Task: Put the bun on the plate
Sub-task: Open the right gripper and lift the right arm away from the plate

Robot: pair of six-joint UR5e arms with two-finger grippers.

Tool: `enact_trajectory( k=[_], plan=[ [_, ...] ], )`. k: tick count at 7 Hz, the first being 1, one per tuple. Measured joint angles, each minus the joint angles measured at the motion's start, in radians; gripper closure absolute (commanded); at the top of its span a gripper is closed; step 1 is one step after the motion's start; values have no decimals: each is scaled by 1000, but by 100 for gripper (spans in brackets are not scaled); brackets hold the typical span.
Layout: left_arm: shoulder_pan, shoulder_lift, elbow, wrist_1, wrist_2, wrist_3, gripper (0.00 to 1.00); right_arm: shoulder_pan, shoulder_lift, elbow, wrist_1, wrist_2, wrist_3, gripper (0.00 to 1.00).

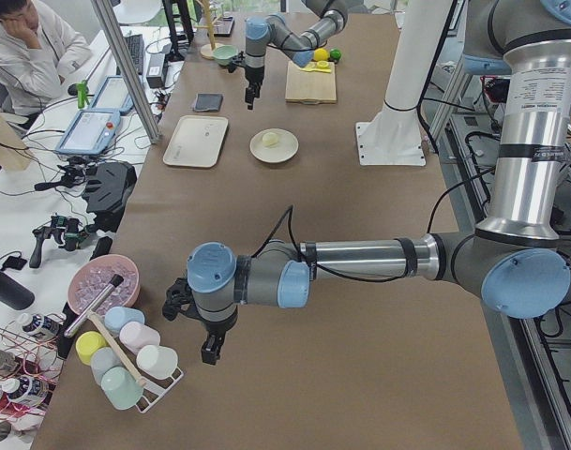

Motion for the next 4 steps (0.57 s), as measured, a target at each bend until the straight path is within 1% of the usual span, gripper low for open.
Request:
enact_trajectory(
  k=[1,2,3,4],
  plan=[
    [6,2,-45,76,-29,-62,2,57,-64,46,-7,41,-78,0],
    [9,2,-84,152,-56,-85,2,105,-142,110,-14,73,-150,0],
    [12,5,-114,188,-69,-91,2,157,-215,175,-41,99,-235,0],
    [14,7,-126,199,-73,-92,2,218,-287,237,-89,126,-353,0]
  ],
)
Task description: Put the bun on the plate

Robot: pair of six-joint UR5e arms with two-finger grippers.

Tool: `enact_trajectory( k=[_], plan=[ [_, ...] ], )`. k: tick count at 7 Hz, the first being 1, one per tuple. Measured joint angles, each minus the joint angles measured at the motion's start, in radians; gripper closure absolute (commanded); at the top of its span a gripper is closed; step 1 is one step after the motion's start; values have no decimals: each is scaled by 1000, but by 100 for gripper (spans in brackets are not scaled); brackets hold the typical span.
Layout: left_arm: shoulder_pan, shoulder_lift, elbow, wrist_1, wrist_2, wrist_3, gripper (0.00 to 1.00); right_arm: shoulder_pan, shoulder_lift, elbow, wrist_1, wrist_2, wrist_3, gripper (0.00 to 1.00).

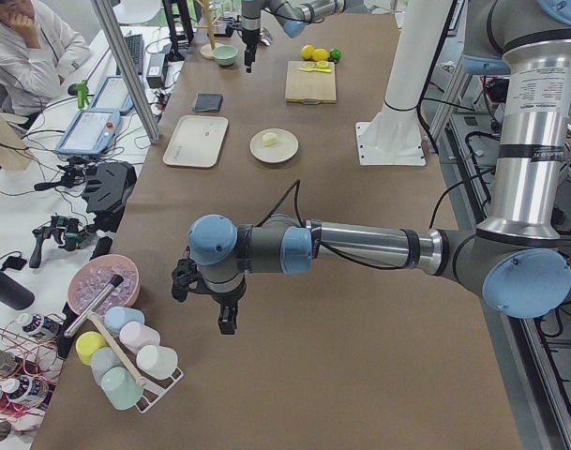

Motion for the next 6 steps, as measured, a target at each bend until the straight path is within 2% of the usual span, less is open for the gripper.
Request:
enact_trajectory(
  k=[3,6],
  plan=[
    [1,1,-10,1,-3,1,2,211,-319,151,-55,50,-365,0],
    [1,1,-11,-1,-3,2,2,461,-574,179,-62,177,-740,0]
  ],
)
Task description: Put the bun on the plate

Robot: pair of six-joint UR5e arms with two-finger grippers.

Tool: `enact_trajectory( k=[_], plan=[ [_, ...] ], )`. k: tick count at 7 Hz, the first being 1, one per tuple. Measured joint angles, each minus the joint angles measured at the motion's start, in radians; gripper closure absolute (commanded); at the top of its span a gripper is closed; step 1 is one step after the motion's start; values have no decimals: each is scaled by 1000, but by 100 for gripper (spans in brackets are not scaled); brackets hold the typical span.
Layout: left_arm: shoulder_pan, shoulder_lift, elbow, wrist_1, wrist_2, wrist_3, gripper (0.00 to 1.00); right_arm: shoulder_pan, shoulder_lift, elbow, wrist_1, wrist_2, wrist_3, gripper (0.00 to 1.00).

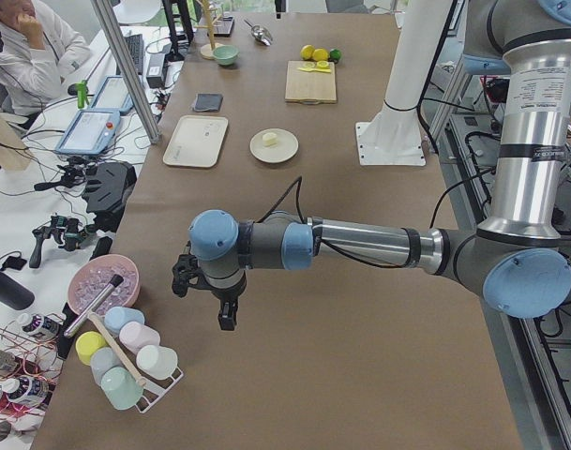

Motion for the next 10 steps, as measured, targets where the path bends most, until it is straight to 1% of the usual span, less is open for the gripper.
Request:
enact_trajectory(
  k=[1,2,3,5,8,10],
  plan=[
    [0,0,0,-1,0,0,2,64,-69,-5,1,12,-97,0],
    [0,1,0,-2,0,0,2,109,-118,-13,4,13,-156,0],
    [-1,1,2,-2,1,0,2,134,-141,-20,5,18,-176,0],
    [-1,7,3,-6,-3,-1,2,164,-154,-36,2,34,-180,0],
    [-3,1,5,-7,2,-2,2,179,-163,-64,4,43,-181,0],
    [-3,8,9,-37,5,0,2,192,-171,-66,6,69,-187,0]
  ],
)
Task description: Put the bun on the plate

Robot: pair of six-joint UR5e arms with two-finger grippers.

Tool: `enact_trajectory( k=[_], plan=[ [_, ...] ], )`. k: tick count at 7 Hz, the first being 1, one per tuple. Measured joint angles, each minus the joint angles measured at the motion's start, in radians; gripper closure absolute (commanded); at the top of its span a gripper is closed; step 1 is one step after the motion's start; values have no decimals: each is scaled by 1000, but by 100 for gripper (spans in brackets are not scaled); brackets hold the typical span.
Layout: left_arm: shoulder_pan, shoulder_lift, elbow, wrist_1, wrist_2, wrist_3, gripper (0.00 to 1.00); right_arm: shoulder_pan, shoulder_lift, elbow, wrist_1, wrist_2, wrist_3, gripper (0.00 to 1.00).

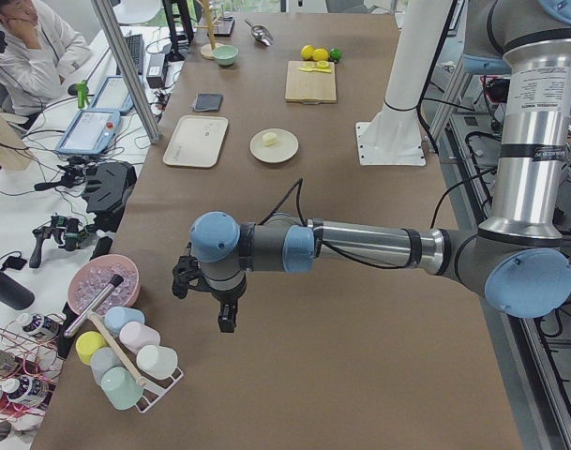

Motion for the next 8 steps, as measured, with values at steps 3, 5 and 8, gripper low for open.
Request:
enact_trajectory(
  k=[3,5,8],
  plan=[
    [1,3,9,-38,0,0,2,31,-8,8,5,15,-3,0],
    [1,4,10,-42,0,0,2,42,-9,-3,10,19,-2,0],
    [2,2,8,-44,-3,1,2,50,8,-11,10,11,3,0]
  ],
)
